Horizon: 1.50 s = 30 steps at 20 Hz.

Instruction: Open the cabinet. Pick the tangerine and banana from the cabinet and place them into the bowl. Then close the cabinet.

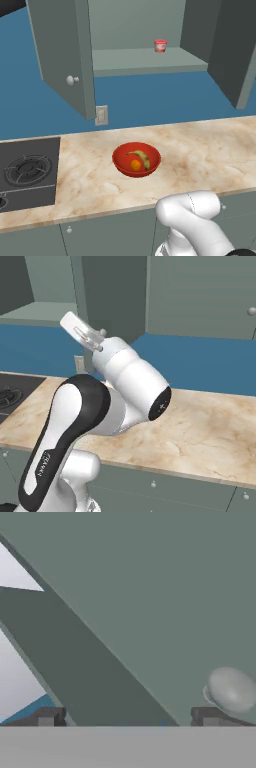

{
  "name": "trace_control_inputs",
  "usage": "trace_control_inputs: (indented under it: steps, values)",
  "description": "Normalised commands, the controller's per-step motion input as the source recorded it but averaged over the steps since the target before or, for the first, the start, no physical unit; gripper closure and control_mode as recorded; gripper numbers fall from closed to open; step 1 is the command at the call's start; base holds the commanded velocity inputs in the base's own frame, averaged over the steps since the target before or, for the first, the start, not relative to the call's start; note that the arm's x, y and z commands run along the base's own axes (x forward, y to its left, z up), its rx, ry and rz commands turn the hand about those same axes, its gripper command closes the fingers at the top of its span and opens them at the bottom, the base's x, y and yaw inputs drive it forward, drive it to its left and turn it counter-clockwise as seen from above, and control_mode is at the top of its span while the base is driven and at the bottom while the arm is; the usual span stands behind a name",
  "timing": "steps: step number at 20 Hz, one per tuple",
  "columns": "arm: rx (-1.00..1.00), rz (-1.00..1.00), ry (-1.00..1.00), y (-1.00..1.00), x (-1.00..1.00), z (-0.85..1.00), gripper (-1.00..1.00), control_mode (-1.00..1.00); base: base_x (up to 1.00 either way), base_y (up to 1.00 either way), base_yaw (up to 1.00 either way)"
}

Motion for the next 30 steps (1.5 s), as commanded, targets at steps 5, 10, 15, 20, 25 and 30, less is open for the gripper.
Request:
trace_control_inputs:
  steps: [5, 10, 15, 20, 25, 30]
  values:
    - [0.09, 0.22, 0.0, 0.29, 0.72, 0.01, -1.0, -1.0, 0.0, 0.0, 0.0]
    - [0.06, 0.21, 0.0, 0.55, 0.86, 0.0, -1.0, -1.0, 0.0, 0.0, 0.0]
    - [0.02, 0.17, 0.14, 0.65, 0.62, -0.07, -1.0, -1.0, 0.0, 0.0, 0.0]
    - [0.0, 0.13, 0.23, 0.46, 0.33, -0.07, -1.0, -1.0, 0.0, 0.0, 0.0]
    - [0.04, 0.02, 0.25, 0.05, 0.6, 0.0, -1.0, -1.0, 0.0, 0.0, 0.0]
    - [0.04, 0.0, 0.26, 0.0, 0.82, 0.0, -1.0, -1.0, 0.0, 0.0, 0.0]
